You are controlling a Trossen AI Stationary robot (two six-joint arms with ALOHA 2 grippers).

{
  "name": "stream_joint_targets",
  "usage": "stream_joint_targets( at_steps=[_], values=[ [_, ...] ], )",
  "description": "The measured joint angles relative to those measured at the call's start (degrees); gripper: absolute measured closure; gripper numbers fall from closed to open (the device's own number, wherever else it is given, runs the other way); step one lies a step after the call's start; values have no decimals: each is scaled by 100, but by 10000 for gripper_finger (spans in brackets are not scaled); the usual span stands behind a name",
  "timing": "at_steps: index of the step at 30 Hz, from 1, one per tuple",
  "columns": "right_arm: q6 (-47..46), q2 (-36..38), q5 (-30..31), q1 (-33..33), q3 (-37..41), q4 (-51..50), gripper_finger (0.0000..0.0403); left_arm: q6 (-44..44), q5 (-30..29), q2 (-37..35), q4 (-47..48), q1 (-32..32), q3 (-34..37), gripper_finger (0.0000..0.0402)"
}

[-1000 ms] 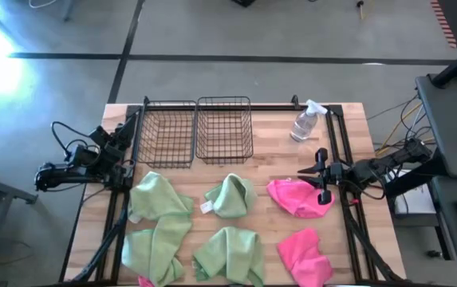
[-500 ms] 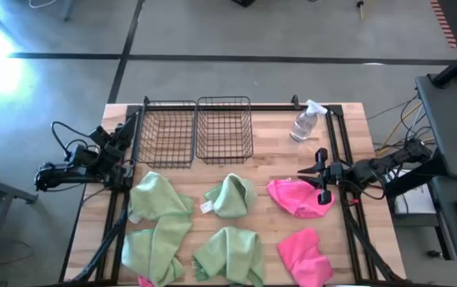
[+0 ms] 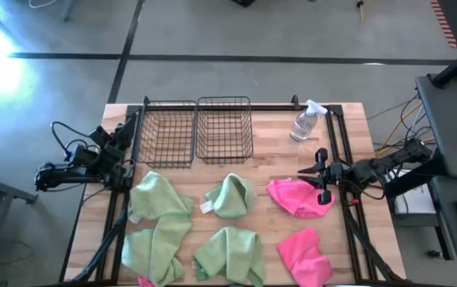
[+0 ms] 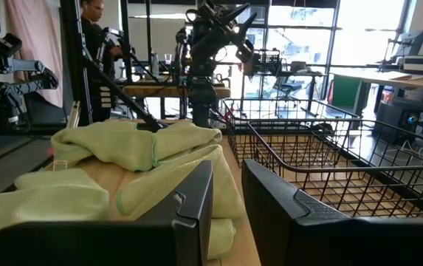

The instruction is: Sort microfiber towel by color & place in baskets

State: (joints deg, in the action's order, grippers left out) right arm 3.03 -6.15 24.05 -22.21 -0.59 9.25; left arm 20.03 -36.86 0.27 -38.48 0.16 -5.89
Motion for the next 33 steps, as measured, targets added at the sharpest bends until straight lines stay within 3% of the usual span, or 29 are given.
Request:
stream_joint_targets(
  at_steps=[33],
  values=[
    [61,0,0,2,0,-2,335,0,-1,0,-2,1,0,286]
  ],
)
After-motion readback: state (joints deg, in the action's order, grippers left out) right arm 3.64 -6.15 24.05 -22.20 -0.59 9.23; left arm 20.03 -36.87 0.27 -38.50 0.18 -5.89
